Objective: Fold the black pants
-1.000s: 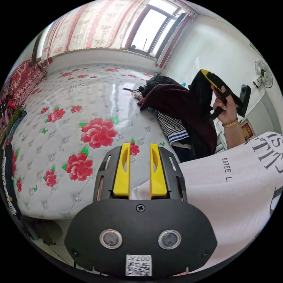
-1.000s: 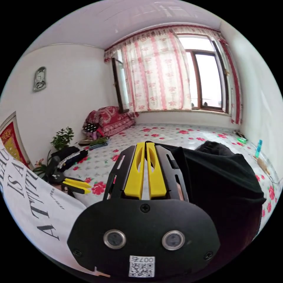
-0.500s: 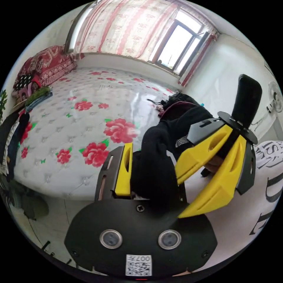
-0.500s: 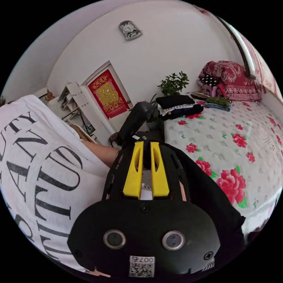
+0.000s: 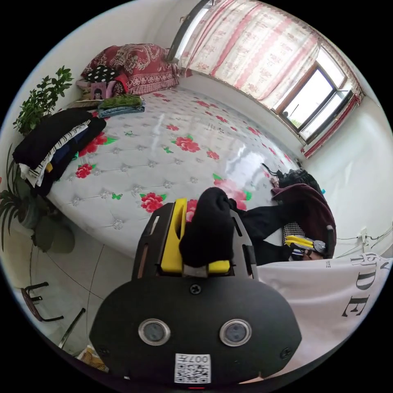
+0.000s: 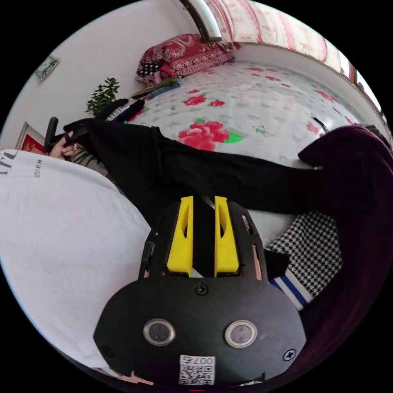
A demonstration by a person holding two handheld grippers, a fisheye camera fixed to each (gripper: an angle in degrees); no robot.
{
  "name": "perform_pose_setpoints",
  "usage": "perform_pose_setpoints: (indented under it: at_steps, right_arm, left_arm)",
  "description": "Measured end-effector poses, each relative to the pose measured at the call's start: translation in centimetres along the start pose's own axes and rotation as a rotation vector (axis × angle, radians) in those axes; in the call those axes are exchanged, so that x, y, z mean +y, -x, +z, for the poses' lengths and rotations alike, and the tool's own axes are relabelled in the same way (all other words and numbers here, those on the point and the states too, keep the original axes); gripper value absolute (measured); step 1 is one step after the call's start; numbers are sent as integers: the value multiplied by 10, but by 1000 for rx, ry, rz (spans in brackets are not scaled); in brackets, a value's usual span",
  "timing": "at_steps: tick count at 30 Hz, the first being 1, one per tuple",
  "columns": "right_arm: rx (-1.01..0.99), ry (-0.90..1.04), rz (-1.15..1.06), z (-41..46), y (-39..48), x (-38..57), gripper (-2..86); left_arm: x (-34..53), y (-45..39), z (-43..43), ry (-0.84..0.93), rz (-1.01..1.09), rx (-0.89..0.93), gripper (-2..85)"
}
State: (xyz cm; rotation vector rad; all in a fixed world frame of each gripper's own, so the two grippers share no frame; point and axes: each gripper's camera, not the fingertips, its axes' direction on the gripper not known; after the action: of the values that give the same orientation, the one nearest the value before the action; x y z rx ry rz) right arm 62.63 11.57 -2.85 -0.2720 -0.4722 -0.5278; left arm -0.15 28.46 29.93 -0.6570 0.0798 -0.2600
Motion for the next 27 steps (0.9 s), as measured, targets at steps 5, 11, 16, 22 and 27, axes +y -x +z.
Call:
perform_pose_setpoints:
  at_steps: [5, 11, 16, 22, 27]
  right_arm:
    - [54, 67, -29, 37, 33, 2, 66]
    - [99, 237, -134, 98, 83, -9, 71]
    - [208, 238, -288, 105, 109, -19, 35]
    - [267, 146, -210, 65, 96, -76, 2]
    - [442, -216, -172, -60, 84, -154, -1]
  left_arm:
    - [-6, 26, 39, 153, -69, -55, 107]
    - [-11, 37, 39, 173, -48, -67, 113]
    - [-18, 46, 40, 175, -46, -12, 71]
    - [-64, 44, 37, 157, 41, 46, 49]
    - [-141, 19, -25, -32, 224, 47, 44]
